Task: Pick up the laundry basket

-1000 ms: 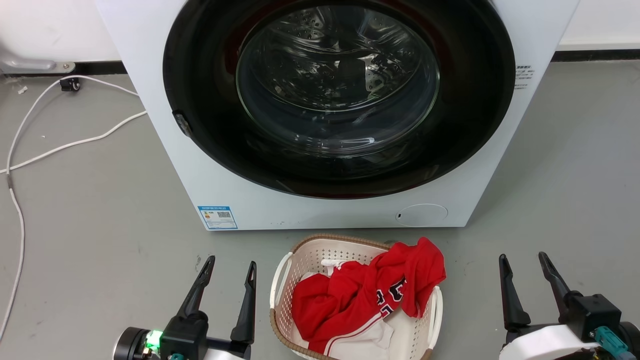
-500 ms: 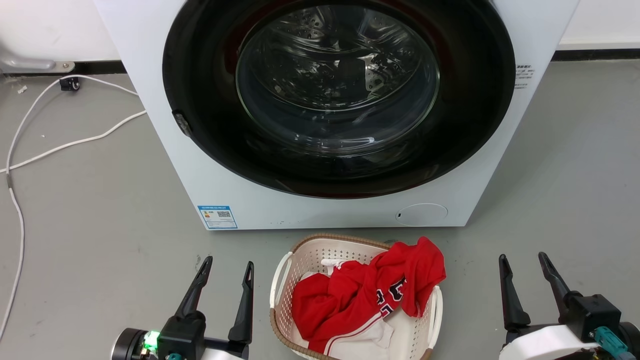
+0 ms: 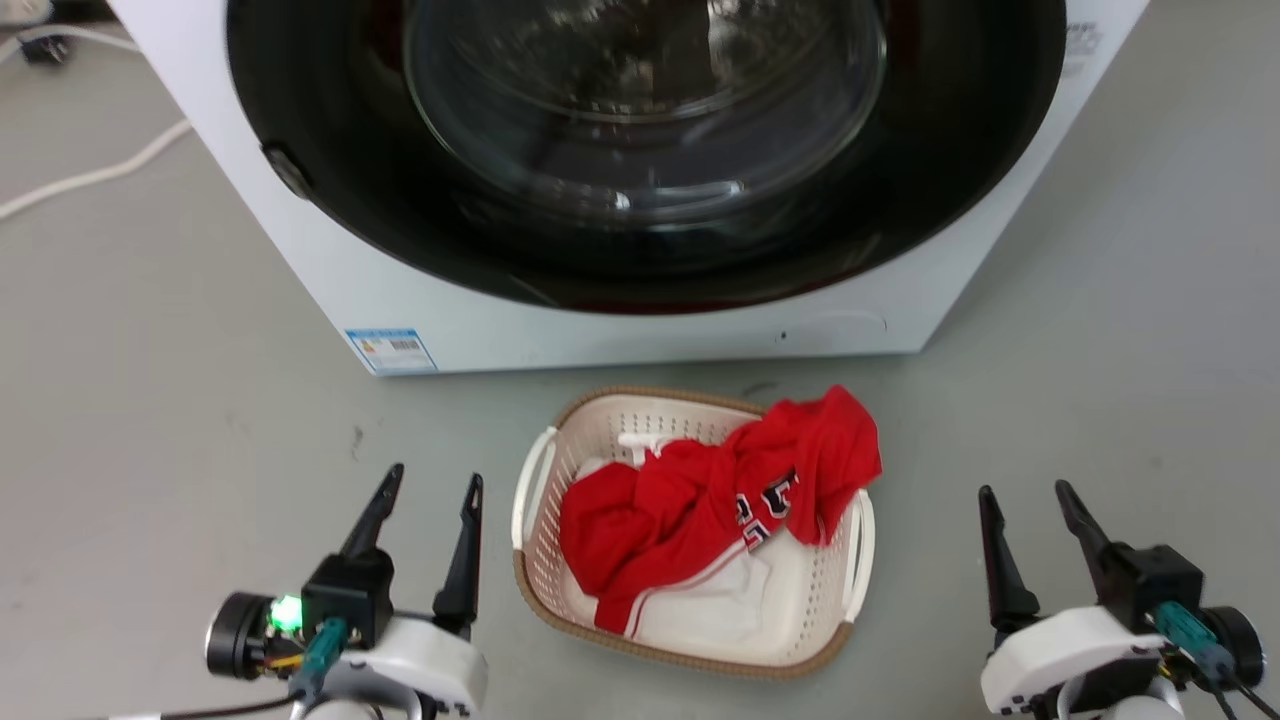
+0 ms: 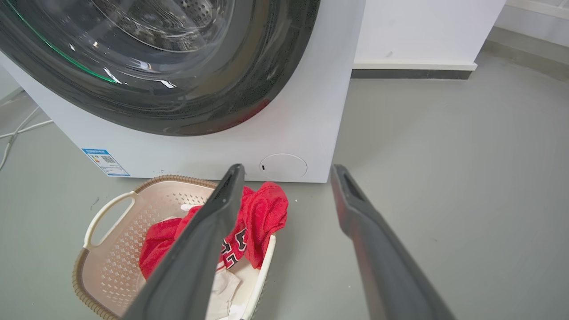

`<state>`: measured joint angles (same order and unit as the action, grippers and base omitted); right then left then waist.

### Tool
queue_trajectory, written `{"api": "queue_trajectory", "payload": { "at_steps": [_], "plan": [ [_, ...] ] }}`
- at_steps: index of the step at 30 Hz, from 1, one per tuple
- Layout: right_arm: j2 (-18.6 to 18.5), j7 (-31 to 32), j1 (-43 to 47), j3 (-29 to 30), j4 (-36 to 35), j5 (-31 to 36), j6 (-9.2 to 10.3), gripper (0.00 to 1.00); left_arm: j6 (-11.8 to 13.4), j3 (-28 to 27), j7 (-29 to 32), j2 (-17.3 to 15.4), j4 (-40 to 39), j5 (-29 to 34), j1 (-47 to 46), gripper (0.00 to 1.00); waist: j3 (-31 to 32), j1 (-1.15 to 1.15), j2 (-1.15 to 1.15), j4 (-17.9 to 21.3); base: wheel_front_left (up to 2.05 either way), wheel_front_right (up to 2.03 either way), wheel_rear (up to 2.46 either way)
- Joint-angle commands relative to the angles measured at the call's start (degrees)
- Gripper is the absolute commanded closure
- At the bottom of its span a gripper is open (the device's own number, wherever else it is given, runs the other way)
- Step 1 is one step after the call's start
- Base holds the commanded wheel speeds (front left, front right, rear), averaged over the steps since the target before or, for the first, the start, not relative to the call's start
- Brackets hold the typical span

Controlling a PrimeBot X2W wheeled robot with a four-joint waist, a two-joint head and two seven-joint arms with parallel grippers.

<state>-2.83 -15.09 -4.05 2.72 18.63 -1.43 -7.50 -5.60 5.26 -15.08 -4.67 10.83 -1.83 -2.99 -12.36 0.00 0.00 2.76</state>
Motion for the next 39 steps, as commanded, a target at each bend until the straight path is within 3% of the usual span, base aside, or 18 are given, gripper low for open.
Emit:
{"api": "queue_trajectory", "payload": {
  "at_steps": [1, 8, 9, 19, 30, 39],
  "plan": [
    [-0.1, -0.1, -1.9, -0.6, 1.7, -0.5, 0.02, 0.00, -0.4, -0.2, -0.1, -0.7, 2.0, 0.1, -2.6, 0.00, -4.5, 0.00, 0.00, 1.8, 0.00, 0.00, 0.00],
    [-0.1, 1.7, -11.0, -2.7, 13.6, -2.5, 0.02, 0.00, -1.4, 1.2, -0.1, -4.5, 14.6, 0.3, -13.2, 0.00, -12.6, 0.00, 0.00, 4.1, 0.00, 0.00, 0.00],
    [-0.1, 4.6, -17.4, -4.1, 20.2, -5.3, 0.02, 0.00, -1.7, 3.4, -0.1, -6.4, 23.4, -0.1, -20.4, 0.00, -17.0, 0.00, 0.00, 4.5, 0.00, 0.00, 0.00],
    [-0.1, 10.8, -31.7, -8.4, 35.1, -10.3, 0.02, 0.00, -1.8, 14.5, 2.4, -8.6, 42.0, -5.8, -37.6, 0.00, -25.2, 0.00, 0.00, 3.3, 0.00, 0.00, 0.00],
    [-0.1, 14.7, -42.1, -12.6, 47.6, -15.1, 0.02, 0.00, -1.9, 26.4, 9.1, -10.0, 49.2, -15.9, -47.6, 0.00, -29.7, 0.00, 0.00, 2.0, 0.00, 0.00, 0.00],
    [-0.1, 17.8, -47.4, -20.3, 51.4, -20.8, 0.02, 0.00, -1.9, 38.1, 15.6, -12.8, 48.5, -24.5, -53.1, 0.00, -33.0, 0.00, 0.00, 1.7, 0.00, 0.00, 0.00]
  ]
}}
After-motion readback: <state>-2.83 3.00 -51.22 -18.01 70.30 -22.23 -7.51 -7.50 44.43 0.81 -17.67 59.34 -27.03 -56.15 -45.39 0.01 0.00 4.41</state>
